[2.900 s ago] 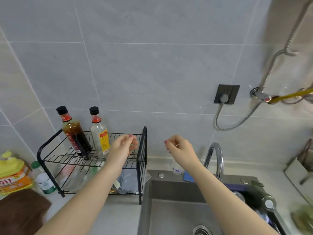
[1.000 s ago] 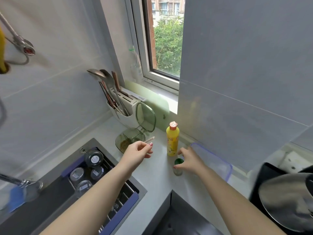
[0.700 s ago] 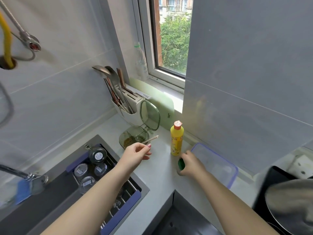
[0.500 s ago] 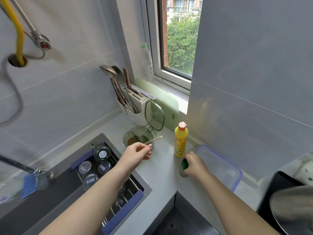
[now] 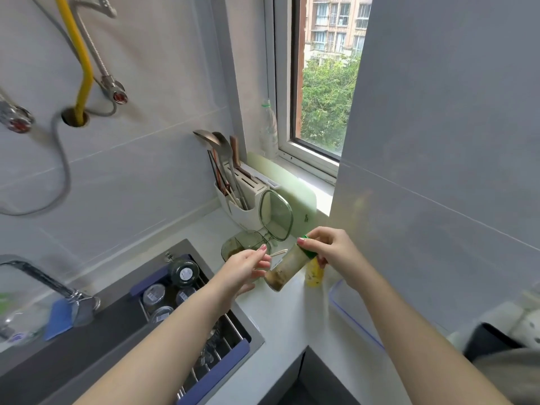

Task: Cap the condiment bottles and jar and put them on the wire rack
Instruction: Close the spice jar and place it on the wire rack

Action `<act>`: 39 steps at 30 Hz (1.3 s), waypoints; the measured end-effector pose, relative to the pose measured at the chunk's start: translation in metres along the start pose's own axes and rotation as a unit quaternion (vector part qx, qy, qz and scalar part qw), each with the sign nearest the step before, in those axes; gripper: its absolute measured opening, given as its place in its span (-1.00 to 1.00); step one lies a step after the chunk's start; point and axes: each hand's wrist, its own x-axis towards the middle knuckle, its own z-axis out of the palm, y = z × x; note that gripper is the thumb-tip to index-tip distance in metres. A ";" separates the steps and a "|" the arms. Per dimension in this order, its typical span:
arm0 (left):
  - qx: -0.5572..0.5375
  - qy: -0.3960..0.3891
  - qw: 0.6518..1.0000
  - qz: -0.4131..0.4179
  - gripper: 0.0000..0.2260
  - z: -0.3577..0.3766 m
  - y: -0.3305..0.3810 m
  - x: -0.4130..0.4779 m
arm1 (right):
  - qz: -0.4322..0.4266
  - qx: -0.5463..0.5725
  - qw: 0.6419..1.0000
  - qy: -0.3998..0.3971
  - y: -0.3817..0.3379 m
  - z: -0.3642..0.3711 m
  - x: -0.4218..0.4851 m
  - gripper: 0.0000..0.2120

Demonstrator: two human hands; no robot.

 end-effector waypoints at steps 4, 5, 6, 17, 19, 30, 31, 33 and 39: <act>-0.111 -0.098 0.988 -0.040 -0.54 -0.002 0.012 -0.018 | -0.035 0.035 0.998 -0.049 -0.041 0.015 -0.007 -0.82; -0.145 -0.135 0.979 -0.055 -0.48 -0.004 0.014 -0.024 | -0.044 0.036 0.997 -0.055 -0.049 0.018 -0.009 -0.82; -0.181 -0.179 0.965 -0.069 -0.41 -0.008 0.016 -0.030 | -0.052 0.034 0.996 -0.060 -0.055 0.021 -0.011 -0.82; -0.285 -0.414 0.862 -0.068 -0.43 -0.040 0.012 -0.055 | -0.272 -0.080 0.951 -0.122 -0.088 0.061 -0.026 -0.73; -0.290 -0.415 0.860 -0.067 -0.44 -0.041 0.010 -0.059 | -0.320 -0.117 0.934 -0.111 -0.089 0.071 -0.026 -0.68; -0.093 -0.069 0.991 0.069 -0.39 -0.031 0.009 -0.078 | -0.341 -0.231 0.911 -0.037 -0.074 0.085 -0.011 -0.62; -0.061 -0.030 0.992 0.102 -0.39 -0.030 0.009 -0.079 | -0.331 -0.238 0.912 -0.032 -0.074 0.086 -0.012 -0.62; 0.019 0.047 0.985 0.168 -0.41 -0.027 0.007 -0.080 | -0.306 -0.253 0.918 -0.021 -0.075 0.086 -0.014 -0.60; 0.313 0.244 0.869 0.295 -0.42 -0.028 -0.009 -0.075 | -0.167 -0.347 0.922 -0.033 -0.075 0.091 -0.016 -0.56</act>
